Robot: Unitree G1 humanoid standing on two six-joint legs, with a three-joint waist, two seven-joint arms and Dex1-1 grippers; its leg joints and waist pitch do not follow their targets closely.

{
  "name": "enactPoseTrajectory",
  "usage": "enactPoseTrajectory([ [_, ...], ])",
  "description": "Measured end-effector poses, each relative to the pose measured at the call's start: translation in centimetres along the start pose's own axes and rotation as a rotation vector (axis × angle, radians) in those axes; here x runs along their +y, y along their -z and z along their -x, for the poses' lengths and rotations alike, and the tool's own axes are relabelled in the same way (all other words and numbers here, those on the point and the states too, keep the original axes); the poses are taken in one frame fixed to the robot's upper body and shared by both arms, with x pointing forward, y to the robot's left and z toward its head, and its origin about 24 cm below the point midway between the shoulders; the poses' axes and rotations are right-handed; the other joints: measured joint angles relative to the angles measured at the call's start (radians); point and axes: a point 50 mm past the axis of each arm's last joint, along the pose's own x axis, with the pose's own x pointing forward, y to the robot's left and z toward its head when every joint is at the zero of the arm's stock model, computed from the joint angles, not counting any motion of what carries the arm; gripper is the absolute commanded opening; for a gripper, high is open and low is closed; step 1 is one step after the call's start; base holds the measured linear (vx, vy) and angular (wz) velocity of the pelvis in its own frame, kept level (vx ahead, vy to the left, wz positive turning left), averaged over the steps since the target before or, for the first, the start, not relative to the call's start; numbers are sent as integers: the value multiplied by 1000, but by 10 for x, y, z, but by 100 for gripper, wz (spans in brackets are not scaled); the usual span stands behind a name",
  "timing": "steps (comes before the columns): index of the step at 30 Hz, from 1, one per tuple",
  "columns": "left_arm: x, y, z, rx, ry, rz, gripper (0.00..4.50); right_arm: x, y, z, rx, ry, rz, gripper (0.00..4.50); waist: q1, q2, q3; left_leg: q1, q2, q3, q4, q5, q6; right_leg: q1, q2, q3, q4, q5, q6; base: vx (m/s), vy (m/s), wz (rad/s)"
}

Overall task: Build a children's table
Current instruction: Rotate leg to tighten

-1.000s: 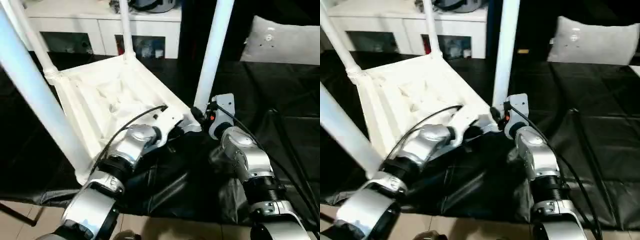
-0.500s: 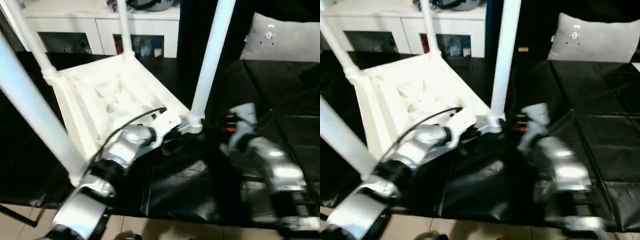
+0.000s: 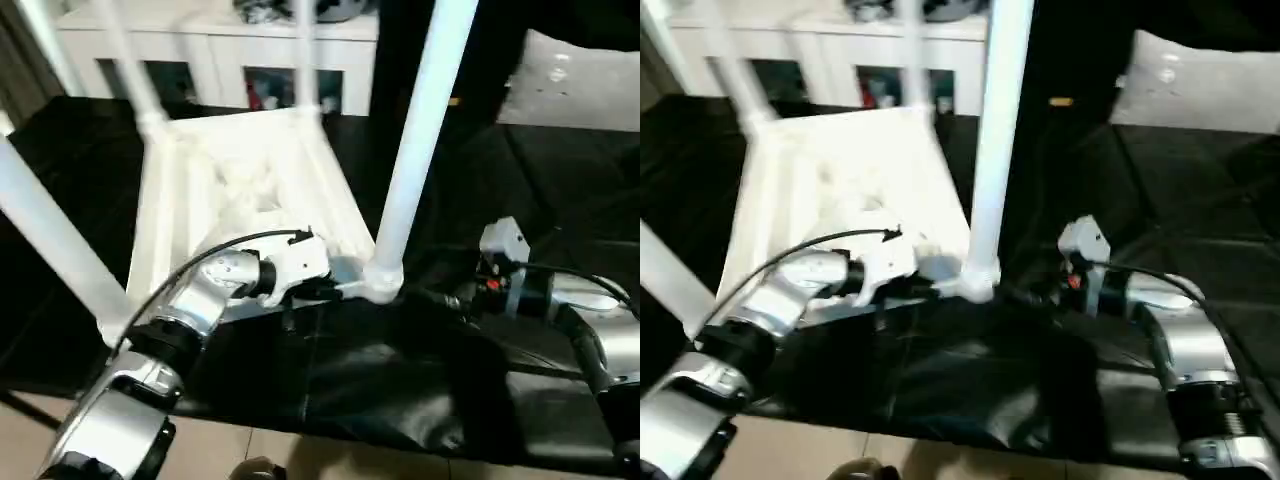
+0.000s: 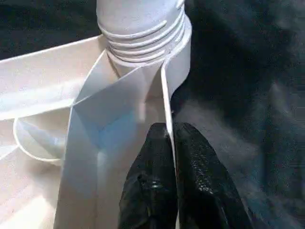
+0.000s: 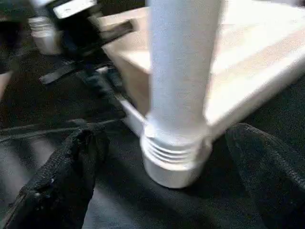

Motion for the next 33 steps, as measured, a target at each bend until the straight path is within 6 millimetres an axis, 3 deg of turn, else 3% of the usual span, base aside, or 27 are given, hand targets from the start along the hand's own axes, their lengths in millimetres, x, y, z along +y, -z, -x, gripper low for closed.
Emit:
enactPoseTrajectory([
  [10, -11, -7, 0, -3, 163, -76, 0, 2, -5, -12, 4, -155, -3, 360, 31, -2, -1, -6, 0, 0, 6, -1, 2, -2, -2, -1, 1, 0, 0, 0, 0, 0],
  [28, -13, -8, 0, 5, 191, -82, 0, 0, -4, -21, 28, -229, 11, 203, 37, -5, -3, -6, 0, 0, 6, -1, 2, -3, -2, -1, 3, 0, 0, 0, 0, 0],
  [33, -13, -8, -1, 4, 193, -67, 0, 1, -2, -19, 27, -227, -15, 192, 41, -6, -4, -6, 0, 0, 6, -1, 2, -2, -2, -1, 2, 0, 0, 0, 0, 0],
])
